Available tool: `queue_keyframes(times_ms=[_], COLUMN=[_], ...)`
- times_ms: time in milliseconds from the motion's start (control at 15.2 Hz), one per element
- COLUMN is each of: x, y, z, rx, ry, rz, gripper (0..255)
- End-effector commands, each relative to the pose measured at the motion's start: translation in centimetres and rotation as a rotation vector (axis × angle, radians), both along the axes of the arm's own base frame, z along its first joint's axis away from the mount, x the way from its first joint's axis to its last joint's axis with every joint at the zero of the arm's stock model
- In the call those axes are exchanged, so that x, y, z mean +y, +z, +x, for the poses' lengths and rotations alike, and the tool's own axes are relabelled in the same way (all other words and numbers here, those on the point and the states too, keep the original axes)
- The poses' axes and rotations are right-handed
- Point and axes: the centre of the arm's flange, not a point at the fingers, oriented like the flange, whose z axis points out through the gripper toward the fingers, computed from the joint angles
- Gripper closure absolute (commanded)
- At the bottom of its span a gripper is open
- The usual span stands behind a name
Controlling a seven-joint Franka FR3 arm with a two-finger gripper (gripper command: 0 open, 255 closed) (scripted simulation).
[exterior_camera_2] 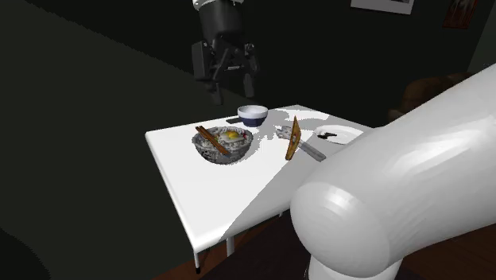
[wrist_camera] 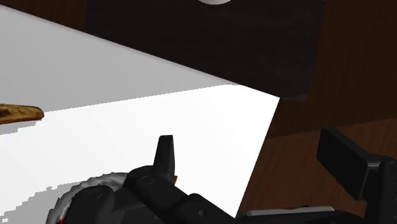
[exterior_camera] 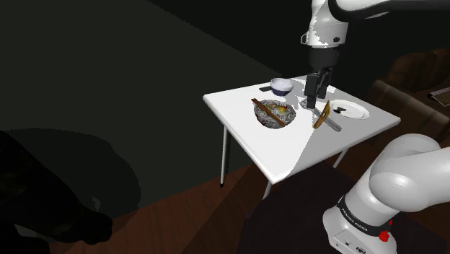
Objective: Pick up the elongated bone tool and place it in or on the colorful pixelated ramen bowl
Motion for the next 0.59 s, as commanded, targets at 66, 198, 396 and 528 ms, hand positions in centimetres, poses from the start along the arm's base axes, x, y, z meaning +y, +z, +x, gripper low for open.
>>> queue_keyframes(times_ms=[66, 198, 396, 528], x=[-1.4, -4.4, -8.9, -11.9], y=[-0.1, -0.6, -1.6, -2.6], z=[-0.9, -2.5, -4.6, -5.8], rx=[-0.029, -0.087, -0.174, -0.232], ry=[0.022, 0.066, 0.131, 0.175], rz=[0.019, 0.057, 0.114, 0.153], gripper=[0, 0, 0, 0])
